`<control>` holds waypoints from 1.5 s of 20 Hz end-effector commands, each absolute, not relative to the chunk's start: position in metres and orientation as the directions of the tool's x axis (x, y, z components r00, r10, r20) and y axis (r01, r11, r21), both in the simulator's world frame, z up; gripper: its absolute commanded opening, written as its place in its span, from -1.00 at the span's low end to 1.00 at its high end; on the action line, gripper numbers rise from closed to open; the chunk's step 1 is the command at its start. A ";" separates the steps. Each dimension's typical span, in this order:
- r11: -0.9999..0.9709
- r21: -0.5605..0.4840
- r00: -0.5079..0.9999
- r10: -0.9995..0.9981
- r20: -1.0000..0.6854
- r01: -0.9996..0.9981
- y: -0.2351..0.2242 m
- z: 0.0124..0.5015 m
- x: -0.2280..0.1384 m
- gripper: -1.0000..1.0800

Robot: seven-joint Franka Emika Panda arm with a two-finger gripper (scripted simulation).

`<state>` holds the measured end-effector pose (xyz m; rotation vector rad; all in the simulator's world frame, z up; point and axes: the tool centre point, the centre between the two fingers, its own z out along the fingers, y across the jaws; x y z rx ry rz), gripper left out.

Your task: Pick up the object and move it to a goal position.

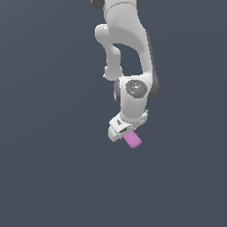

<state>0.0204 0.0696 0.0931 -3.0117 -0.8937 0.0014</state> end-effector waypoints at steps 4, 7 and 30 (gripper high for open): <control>-0.838 0.001 0.838 0.546 0.000 0.546 0.100 0.153 0.014 -1.00; -0.838 0.001 0.838 0.546 0.000 0.546 0.117 0.187 0.011 -1.00; -0.839 0.000 0.839 0.544 0.000 0.544 0.223 0.401 -0.003 -1.00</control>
